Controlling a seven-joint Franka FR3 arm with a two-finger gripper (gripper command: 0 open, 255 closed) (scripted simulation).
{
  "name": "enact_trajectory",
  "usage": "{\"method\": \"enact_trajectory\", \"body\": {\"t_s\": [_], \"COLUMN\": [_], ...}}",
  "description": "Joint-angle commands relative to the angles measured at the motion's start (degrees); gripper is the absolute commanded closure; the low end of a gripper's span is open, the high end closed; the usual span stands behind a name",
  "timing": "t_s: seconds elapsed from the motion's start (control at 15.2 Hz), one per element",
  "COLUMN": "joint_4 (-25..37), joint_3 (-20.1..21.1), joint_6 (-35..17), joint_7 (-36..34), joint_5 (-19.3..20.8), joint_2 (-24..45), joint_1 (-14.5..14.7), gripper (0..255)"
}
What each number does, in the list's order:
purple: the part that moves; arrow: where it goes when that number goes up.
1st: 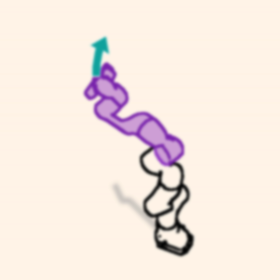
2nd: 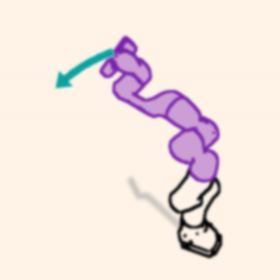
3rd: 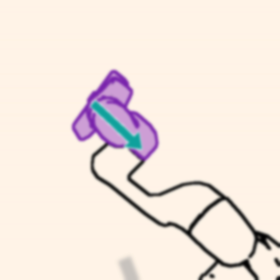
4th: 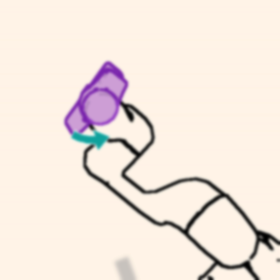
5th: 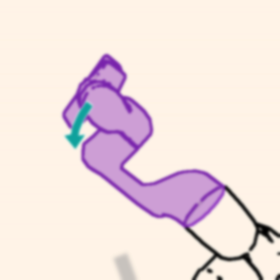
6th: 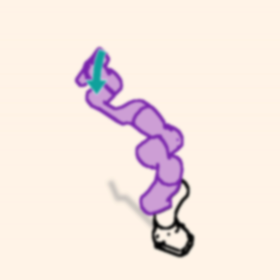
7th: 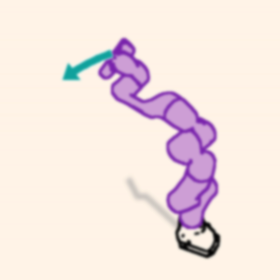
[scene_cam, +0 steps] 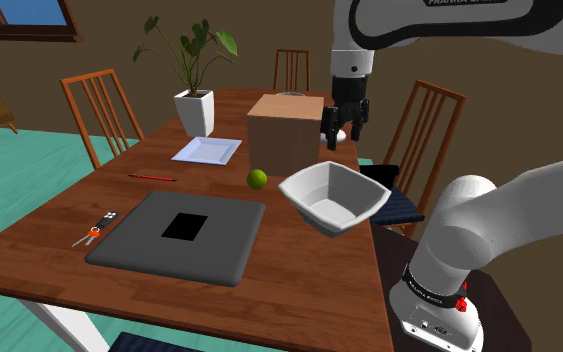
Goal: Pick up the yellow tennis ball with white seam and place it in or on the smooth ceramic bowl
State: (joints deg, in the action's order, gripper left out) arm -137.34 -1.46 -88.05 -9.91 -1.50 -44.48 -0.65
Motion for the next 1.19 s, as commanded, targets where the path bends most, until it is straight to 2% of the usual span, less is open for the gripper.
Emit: {"method": "enact_trajectory", "body": {"t_s": [0.0, 0.53, 1.12], "joint_4": [0.00, -1.40, 3.76], "joint_3": [0.00, 3.84, 7.69], "joint_6": [0.00, -17.66, -34.50], "joint_7": [0.00, -4.66, -10.82], "joint_5": [0.00, -0.97, 1.07], "joint_2": [0.00, 11.61, 28.60], "joint_1": [0.00, 0.54, 0.18], "gripper": [0, 0, 0]}}
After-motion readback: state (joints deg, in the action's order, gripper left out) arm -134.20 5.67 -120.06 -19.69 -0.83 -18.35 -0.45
